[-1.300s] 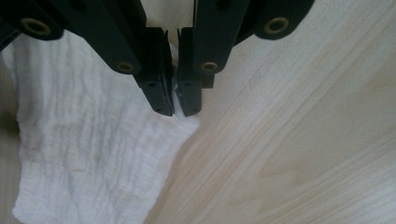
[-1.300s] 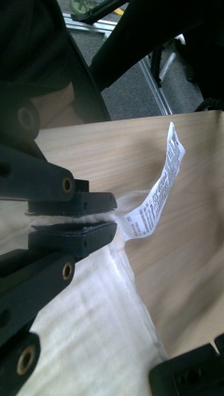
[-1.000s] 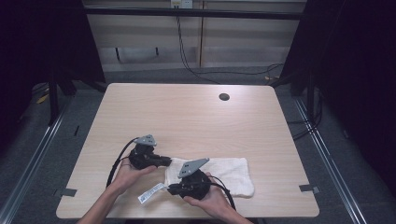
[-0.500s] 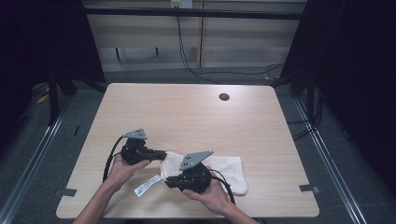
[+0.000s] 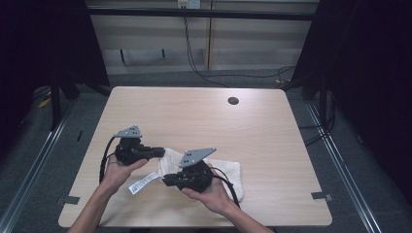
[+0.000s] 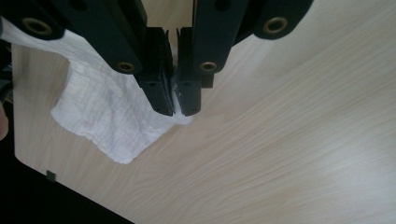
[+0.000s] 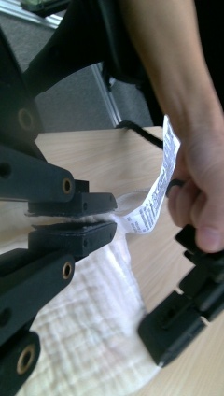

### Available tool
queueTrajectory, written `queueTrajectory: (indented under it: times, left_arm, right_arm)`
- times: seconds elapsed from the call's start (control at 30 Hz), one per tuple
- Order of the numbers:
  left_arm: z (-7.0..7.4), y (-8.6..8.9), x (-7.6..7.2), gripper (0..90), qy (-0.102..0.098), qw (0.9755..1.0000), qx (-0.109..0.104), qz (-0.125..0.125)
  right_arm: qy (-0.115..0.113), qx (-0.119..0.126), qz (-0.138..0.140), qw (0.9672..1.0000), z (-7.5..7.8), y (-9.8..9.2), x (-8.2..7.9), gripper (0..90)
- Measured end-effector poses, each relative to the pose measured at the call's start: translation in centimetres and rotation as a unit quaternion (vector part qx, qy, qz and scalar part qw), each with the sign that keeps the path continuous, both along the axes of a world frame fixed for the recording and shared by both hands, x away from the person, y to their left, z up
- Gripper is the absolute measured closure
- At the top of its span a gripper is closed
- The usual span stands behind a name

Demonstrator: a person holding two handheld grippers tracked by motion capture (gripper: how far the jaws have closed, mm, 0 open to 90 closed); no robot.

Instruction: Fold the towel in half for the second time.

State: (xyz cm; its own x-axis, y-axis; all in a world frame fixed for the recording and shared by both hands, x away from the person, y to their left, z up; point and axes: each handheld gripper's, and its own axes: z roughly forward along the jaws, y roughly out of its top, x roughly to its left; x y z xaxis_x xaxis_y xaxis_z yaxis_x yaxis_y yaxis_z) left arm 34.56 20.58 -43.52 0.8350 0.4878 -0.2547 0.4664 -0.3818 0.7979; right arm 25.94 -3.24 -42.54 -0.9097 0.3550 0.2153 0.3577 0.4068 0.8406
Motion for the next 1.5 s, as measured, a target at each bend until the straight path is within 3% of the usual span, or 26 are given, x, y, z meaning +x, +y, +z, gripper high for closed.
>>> queueTrajectory:
  times: [0.1,0.2,0.23,0.43,0.7,0.9,1.3,1.5]
  left_arm:
    - [0.3,0.4,0.2,85.7,-0.003,1.0000,0.001,0.005]
    - [1.1,0.9,0.1,85.7,-0.025,0.9995,0.010,0.013]
    - [1.4,1.1,0.0,85.7,-0.030,0.9994,0.004,0.015]
    - [2.0,2.0,0.2,85.7,-0.024,0.9994,-0.001,0.024]
    - [2.8,1.8,0.0,85.7,-0.028,0.9995,-0.006,0.015]
    - [2.2,-0.1,0.3,85.7,-0.017,0.9998,0.001,0.002]
    - [1.9,-5.7,0.5,85.7,-0.011,0.9991,0.008,-0.040]
    - [1.3,-8.1,0.8,85.7,-0.007,0.9985,0.020,-0.051]
  right_arm:
    - [-0.005,0.008,-0.001,1.0000,0.5,0.4,0.4,85.0]
    - [-0.013,0.012,-0.001,0.9998,1.1,1.1,0.8,85.0]
    - [-0.014,0.012,0.000,0.9998,1.2,1.4,0.8,85.0]
    - [-0.019,0.010,0.012,0.9997,1.7,2.8,1.1,85.0]
    - [-0.019,0.047,0.020,0.9985,2.4,3.4,1.2,85.0]
    - [-0.025,0.042,0.008,0.9988,1.7,1.9,0.6,85.0]
    - [-0.041,0.029,-0.023,0.9985,2.1,-1.9,-0.6,85.0]
    - [-0.036,0.023,-0.042,0.9982,1.5,-4.1,-1.1,84.9]
